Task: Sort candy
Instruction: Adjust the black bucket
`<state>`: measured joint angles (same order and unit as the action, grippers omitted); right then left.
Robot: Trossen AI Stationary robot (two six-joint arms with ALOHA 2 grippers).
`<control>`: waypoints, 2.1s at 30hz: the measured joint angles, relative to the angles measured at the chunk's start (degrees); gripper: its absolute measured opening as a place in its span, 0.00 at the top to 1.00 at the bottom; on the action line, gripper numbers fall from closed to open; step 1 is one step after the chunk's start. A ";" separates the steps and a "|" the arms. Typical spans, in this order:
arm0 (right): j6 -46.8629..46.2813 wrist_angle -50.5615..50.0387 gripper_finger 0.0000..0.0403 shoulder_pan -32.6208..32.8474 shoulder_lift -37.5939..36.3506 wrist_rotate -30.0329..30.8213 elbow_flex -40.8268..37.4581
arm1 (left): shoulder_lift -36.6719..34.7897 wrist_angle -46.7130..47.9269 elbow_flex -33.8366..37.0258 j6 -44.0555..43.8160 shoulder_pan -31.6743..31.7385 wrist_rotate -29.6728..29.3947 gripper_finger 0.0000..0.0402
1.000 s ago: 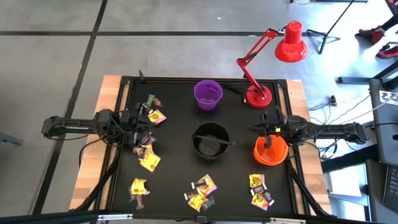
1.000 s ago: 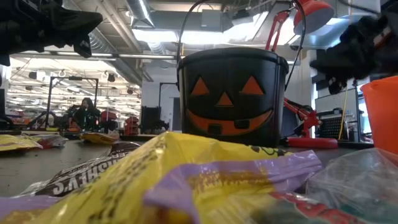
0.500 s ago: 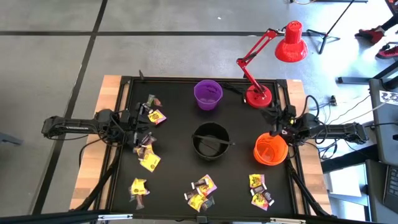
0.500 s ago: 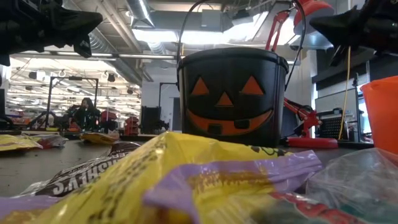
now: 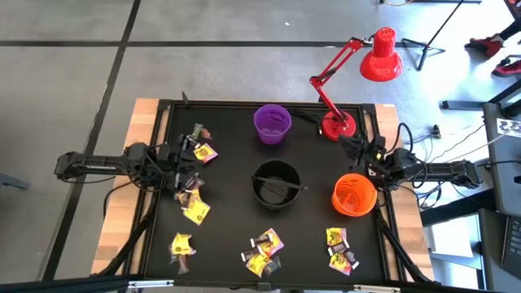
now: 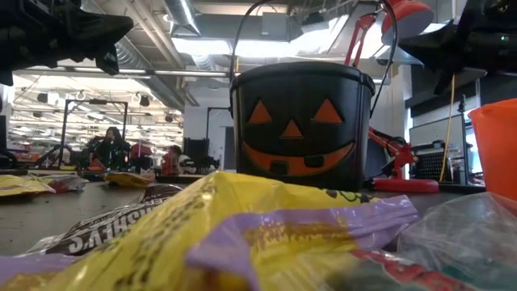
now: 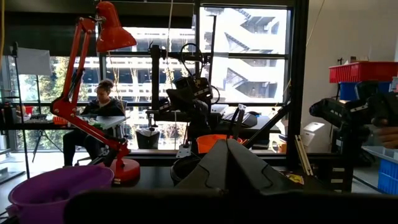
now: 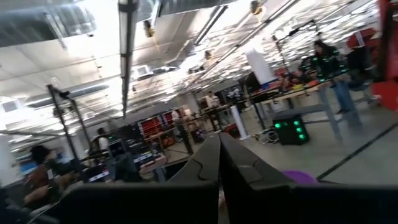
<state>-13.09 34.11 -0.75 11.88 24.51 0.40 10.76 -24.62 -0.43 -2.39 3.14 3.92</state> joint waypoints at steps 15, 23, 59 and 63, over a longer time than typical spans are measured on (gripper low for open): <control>5.11 -5.90 0.99 -0.02 0.00 8.50 0.00 | -0.02 0.02 0.02 0.01 -0.01 -0.01 1.00; 10.39 -6.61 0.99 -0.02 0.00 7.37 0.00 | 0.00 0.02 0.00 0.00 0.00 -0.02 1.00; 11.34 -31.47 0.99 29.66 51.97 10.13 45.42 | -0.02 0.04 0.02 0.00 0.00 -0.01 1.00; 11.32 -31.09 0.99 29.60 54.93 13.68 45.42 | -0.02 0.04 0.02 0.00 -0.02 0.00 1.00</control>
<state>-1.77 3.02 28.84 66.81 38.19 45.82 10.74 -24.58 -0.40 -2.39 3.11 3.92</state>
